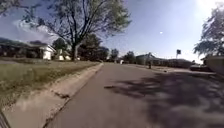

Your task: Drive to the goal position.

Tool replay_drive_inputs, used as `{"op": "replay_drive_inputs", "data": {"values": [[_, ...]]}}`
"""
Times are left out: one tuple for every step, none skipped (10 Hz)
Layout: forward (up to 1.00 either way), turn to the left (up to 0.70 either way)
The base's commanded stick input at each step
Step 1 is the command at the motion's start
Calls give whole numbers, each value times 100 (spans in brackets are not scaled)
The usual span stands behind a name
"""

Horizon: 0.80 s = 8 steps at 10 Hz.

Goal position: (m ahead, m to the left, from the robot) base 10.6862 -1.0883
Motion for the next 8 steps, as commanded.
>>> {"op": "replay_drive_inputs", "data": {"values": [[100, 0], [100, 0], [100, 0], [100, 0], [100, 0], [100, 3], [100, 5], [100, 8]]}}
